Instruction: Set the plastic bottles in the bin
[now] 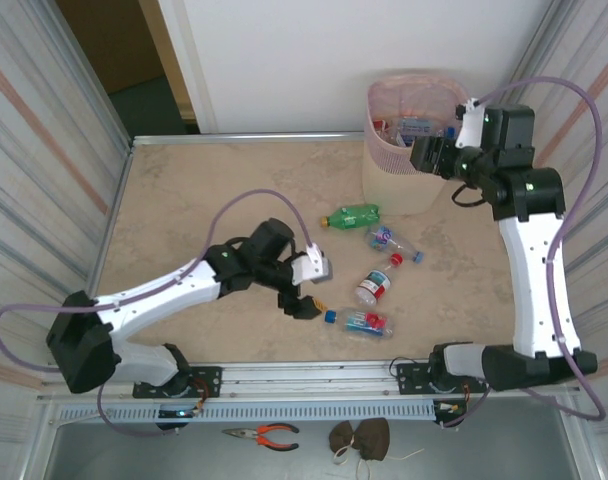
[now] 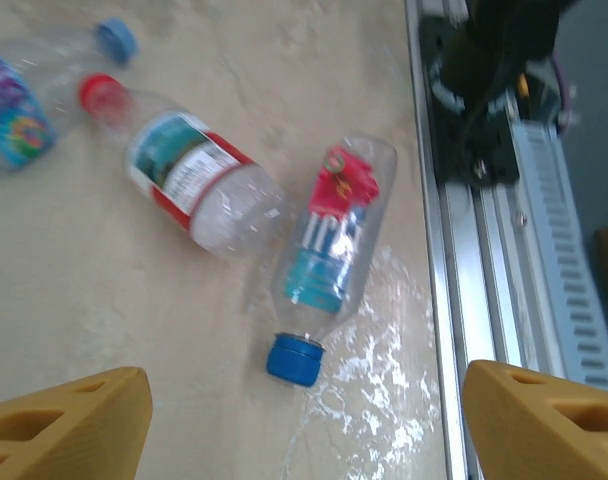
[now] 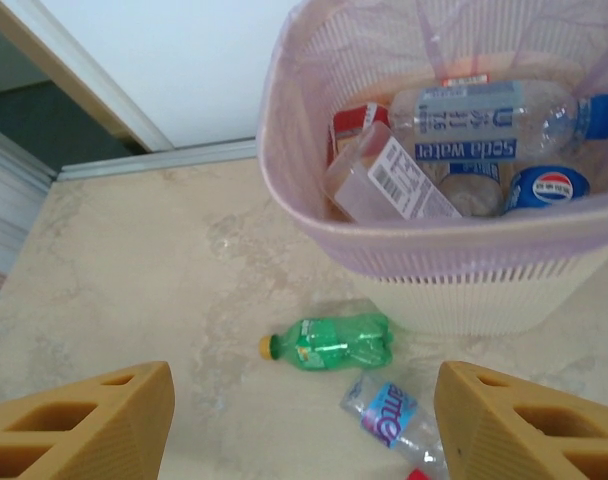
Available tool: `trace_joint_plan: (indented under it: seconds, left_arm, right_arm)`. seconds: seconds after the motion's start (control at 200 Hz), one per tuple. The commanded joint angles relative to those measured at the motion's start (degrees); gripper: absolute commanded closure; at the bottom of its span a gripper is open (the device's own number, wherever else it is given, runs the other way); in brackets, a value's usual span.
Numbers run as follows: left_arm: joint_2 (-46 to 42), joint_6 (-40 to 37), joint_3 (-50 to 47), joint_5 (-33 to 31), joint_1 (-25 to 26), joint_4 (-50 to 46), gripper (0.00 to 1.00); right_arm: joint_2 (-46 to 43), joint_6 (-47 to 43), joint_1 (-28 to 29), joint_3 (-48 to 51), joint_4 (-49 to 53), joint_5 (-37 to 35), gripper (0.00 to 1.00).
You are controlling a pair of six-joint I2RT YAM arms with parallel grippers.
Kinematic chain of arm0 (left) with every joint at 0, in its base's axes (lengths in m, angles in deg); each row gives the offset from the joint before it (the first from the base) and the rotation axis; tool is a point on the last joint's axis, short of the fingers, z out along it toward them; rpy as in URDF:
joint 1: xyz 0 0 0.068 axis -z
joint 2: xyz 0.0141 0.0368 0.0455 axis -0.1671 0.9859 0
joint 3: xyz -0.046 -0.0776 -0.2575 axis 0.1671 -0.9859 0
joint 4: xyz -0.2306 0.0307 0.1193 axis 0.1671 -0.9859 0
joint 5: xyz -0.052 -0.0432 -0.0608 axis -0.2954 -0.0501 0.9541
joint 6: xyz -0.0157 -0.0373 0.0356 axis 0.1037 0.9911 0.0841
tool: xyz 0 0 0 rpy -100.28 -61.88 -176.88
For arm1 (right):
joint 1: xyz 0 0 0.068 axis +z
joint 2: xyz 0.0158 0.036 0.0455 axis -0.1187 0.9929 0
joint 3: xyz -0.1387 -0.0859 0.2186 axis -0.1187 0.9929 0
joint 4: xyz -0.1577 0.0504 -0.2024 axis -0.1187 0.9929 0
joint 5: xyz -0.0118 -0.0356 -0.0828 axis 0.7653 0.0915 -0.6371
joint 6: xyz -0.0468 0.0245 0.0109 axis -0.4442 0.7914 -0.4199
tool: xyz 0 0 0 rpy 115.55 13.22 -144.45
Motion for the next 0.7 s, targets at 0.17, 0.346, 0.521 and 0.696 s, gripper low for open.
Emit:
trace_joint_plan:
  seconds: [0.17,0.346,0.521,0.696]
  left_arm:
    - [9.47,-12.86,0.52,-10.62,7.59,0.32,0.18]
    - [14.42,-14.01,-0.02,-14.11,8.00,5.08,0.18]
    - [19.41,-15.43,1.03,-14.49,7.94,6.96,0.20]
    - [23.82,-15.72,2.50,-12.33,7.91,5.57,0.31]
  right_arm:
    - [-8.04,2.66,0.22,7.67,-0.71,-1.42,0.32]
    - [-10.92,3.05,0.22,10.44,0.14,-1.71,0.32]
    - [-12.37,3.41,0.22,11.88,0.48,-1.55,0.32]
    - [-12.55,3.40,0.23,11.55,0.76,-1.45,0.32]
